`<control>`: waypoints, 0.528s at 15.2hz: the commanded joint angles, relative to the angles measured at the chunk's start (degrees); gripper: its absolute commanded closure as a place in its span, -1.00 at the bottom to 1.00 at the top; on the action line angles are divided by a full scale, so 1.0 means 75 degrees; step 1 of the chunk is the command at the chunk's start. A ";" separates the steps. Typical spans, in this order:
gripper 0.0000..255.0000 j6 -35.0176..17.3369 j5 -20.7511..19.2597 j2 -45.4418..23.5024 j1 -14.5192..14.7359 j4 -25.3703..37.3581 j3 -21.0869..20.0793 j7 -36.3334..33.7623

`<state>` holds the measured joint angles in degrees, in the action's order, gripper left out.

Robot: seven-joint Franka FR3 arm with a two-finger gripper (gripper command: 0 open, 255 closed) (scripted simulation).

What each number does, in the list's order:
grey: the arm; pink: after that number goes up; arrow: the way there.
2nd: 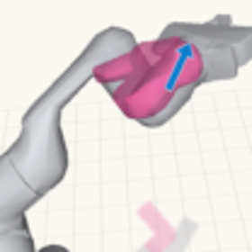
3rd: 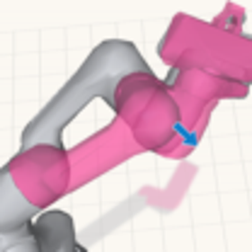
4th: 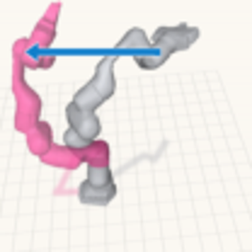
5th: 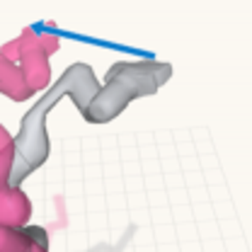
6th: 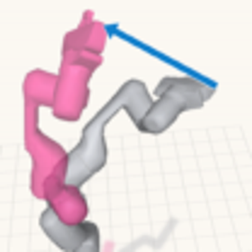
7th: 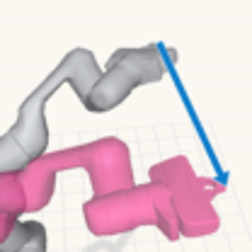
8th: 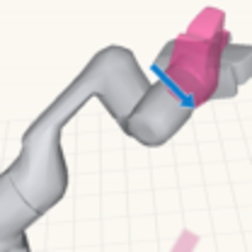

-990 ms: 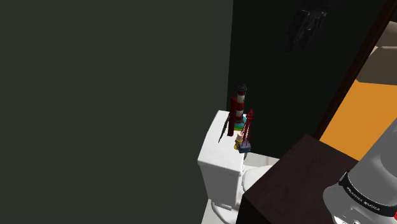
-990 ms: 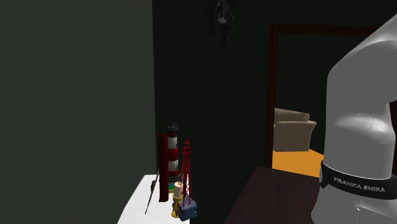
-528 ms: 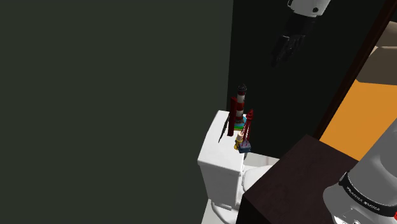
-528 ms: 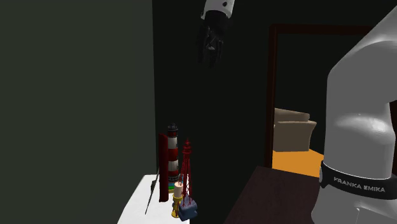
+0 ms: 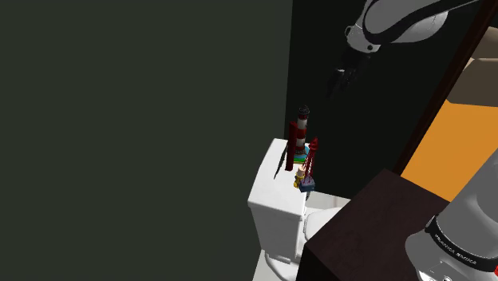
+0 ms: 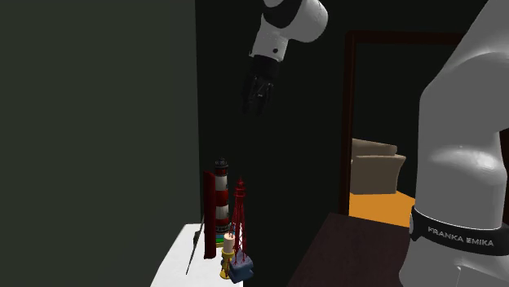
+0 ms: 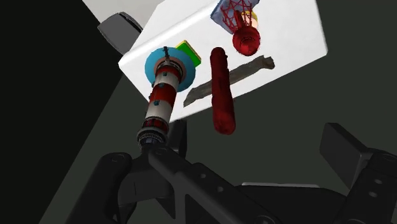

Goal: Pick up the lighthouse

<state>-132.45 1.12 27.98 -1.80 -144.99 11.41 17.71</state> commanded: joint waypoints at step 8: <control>-1.00 -0.2646 0.0923 -0.2572 0.0441 0.0626 0.0765 0.1452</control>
<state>-150.27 6.62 10.94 1.10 -141.18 16.27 26.62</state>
